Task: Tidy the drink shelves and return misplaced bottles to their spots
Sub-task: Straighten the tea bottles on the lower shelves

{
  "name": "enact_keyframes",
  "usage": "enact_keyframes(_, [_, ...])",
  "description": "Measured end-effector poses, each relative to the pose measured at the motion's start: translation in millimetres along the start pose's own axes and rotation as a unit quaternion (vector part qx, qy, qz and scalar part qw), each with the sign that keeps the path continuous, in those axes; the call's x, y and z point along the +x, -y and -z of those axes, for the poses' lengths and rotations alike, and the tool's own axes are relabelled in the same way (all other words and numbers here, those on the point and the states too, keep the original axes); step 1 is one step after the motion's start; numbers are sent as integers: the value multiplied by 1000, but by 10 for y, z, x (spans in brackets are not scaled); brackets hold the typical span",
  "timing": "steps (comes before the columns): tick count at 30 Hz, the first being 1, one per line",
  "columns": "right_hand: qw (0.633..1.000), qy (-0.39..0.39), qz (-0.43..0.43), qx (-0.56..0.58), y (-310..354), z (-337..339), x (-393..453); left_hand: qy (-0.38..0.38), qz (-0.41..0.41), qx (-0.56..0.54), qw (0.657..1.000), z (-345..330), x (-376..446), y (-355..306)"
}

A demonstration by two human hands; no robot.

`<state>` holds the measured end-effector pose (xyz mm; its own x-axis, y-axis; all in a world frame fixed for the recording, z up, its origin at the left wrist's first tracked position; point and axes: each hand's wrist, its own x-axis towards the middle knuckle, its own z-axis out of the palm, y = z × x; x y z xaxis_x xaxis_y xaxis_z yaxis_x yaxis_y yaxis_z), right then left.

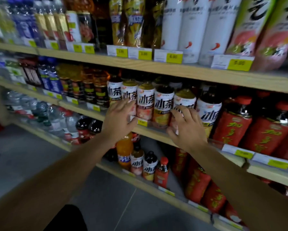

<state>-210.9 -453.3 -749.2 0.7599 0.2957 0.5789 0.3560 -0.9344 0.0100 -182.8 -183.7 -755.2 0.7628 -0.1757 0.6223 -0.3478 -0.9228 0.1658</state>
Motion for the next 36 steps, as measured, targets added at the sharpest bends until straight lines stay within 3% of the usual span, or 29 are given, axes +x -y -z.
enact_keyframes(9, [991,120,-61,5,717,-892,-94,75,-4,-38,996,-595,-427,948])
enact_keyframes(16, [971,200,-128,15,1123,-1477,-203,104,-84,-43,990,-1179,-375,1445])
enact_keyframes(25, [933,266,-242,11,1482,-1781,-189,39,-164,14,986,-1521,-208,1716])
enact_keyframes(29, [925,274,-262,19,1577,-1946,-122,-13,-201,12,980,-1651,-178,1875])
enact_keyframes(36, [918,297,-260,36,1467,-2366,-96,-71,-192,-3,979,-1927,-177,1904])
